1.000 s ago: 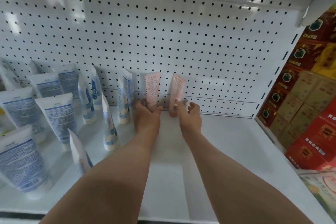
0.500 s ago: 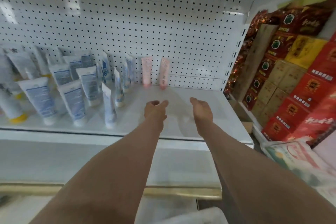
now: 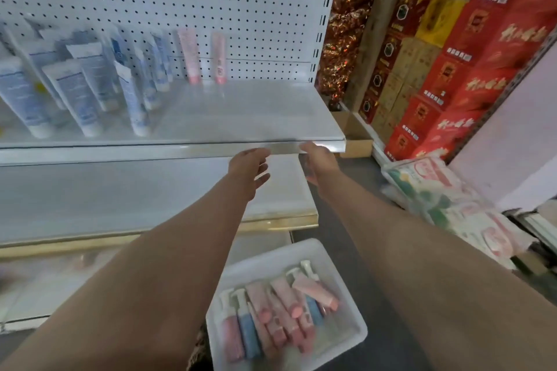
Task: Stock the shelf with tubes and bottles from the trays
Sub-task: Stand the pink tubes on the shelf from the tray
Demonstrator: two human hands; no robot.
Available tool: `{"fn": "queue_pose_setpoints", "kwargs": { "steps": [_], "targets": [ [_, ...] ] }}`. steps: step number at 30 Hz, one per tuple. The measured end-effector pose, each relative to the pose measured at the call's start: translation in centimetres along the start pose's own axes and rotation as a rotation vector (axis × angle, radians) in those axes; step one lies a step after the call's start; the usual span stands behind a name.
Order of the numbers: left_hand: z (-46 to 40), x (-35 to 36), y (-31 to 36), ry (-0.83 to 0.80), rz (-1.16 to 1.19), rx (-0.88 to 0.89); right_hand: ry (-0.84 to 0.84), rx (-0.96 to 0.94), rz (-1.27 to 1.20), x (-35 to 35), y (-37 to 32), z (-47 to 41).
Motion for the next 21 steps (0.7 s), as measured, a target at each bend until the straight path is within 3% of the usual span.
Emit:
{"fn": "queue_pose_setpoints", "kwargs": {
  "steps": [9, 21],
  "targets": [
    [-0.3, -2.6, -14.7, 0.061, 0.003, -0.305, 0.128, 0.288, 0.097, -5.7, 13.5, 0.2],
    [-1.8, -10.5, -30.0, 0.202, -0.256, -0.637, 0.021, 0.668, 0.191, -3.4, 31.6, -0.3]
  ]
}}
Point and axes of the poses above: each hand's wrist, its own z-axis away from the middle knuckle, its own x-axis out of the palm, y = z × x, the point moved 4 cm from there along -z, towards the middle knuckle, and after that the axes turned 14 degrees about -y, right-handed, at the moved point
